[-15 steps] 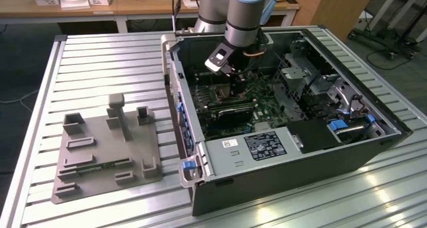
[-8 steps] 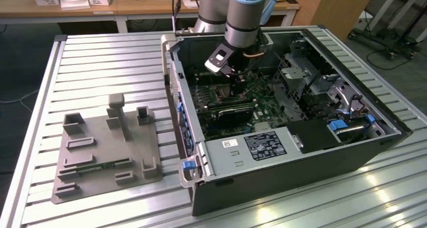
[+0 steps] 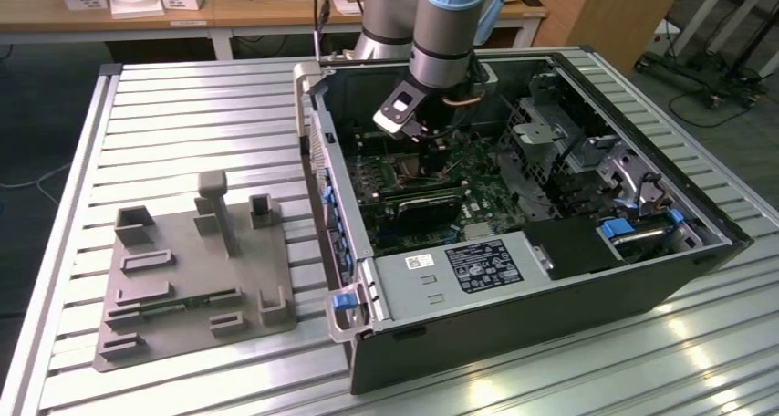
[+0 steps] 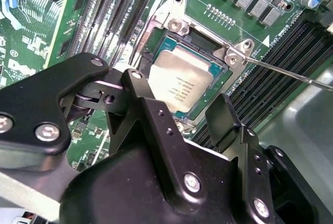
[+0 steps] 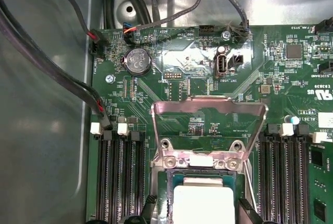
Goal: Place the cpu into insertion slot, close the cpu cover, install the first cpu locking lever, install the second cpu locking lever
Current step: 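Place the cpu into insertion slot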
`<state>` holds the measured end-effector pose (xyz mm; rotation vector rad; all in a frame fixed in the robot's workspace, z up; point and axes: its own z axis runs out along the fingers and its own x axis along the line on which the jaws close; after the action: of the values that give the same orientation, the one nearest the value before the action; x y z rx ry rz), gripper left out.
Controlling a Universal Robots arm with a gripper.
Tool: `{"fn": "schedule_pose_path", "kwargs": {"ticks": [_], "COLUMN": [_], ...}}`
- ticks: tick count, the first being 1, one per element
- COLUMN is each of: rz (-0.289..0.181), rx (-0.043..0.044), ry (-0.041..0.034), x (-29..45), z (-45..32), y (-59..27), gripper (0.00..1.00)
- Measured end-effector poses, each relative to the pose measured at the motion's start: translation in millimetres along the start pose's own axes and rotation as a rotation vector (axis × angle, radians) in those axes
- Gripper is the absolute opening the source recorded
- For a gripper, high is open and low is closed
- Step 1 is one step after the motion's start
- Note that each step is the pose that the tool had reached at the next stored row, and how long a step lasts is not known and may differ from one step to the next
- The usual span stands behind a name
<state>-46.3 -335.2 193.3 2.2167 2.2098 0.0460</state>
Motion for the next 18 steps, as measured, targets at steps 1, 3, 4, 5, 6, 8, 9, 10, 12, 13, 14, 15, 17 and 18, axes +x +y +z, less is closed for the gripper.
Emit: {"fn": "schedule_pose_path", "kwargs": {"ticks": [1,3,4,5,6,8,9,10,12,13,14,15,17,18], "rz": [0.000,0.000,0.000,0.000,0.000,0.000,0.000,0.000,0.001,0.003,0.005,0.005,0.005,0.005], "rx": [0.0000,0.0000,0.0001,0.0001,0.0001,0.0001,-0.0001,-0.0001,0.0000,-0.0001,0.0000,0.0000,0.0000,0.0000], "ry": [0.0001,0.0003,0.0004,0.0004,0.0006,0.0006,0.0009,0.0009,0.0007,0.0007,0.0006,0.0006,0.0005,0.0005], "x": [0.3,1.0,1.4,1.8,2.5,3.6,3.8,3.8,3.8,3.8,3.8,3.9,3.9,3.9], "z": [0.2,0.7,0.8,1.0,1.2,1.6,1.9,1.9,1.9,1.9,1.9,1.9,1.8,1.6], "y": [0.0,0.0,-0.1,-0.1,-0.1,-0.1,0.0,0.0,-0.1,-0.1,-0.1,-0.1,-0.1,0.0], "gripper": [0.69,0.69,0.69,0.69,0.69,0.69,0.69,0.69,0.69,0.69,0.69,0.69,0.69,0.69]}}
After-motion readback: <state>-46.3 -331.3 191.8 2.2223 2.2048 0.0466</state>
